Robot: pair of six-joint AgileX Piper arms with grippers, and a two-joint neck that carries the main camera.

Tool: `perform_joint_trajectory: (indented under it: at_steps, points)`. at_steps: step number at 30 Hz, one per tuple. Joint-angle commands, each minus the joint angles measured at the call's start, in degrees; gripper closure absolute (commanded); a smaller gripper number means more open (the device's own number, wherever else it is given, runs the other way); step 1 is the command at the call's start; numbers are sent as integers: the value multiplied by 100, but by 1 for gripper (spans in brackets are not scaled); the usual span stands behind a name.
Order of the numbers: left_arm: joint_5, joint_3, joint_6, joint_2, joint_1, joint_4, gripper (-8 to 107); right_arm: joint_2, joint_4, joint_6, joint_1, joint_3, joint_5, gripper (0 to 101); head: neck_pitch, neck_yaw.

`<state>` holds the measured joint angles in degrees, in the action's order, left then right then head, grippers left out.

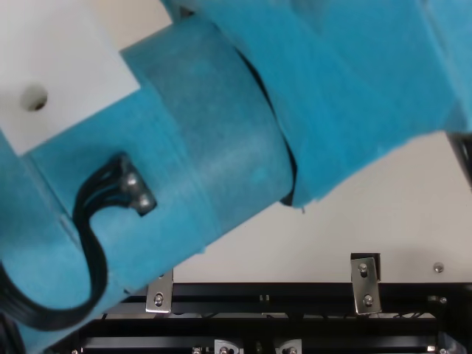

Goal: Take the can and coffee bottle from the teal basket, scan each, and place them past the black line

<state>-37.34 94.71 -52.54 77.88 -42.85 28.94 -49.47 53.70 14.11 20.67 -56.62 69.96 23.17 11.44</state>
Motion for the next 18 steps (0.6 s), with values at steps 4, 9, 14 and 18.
perform_joint_trajectory:
  at_steps: [4,9,14,18]
  points:
    - [4,-41,118,-4,90,101,89,0,0,0,0,0,0,0,183,81]
    - [61,-214,284,-19,557,223,89,0,0,0,0,0,0,0,183,81]
    - [124,-552,711,-12,1275,735,89,0,0,0,0,0,0,0,183,81]
    - [252,-963,1432,26,1781,1646,89,0,0,0,0,0,0,0,183,81]
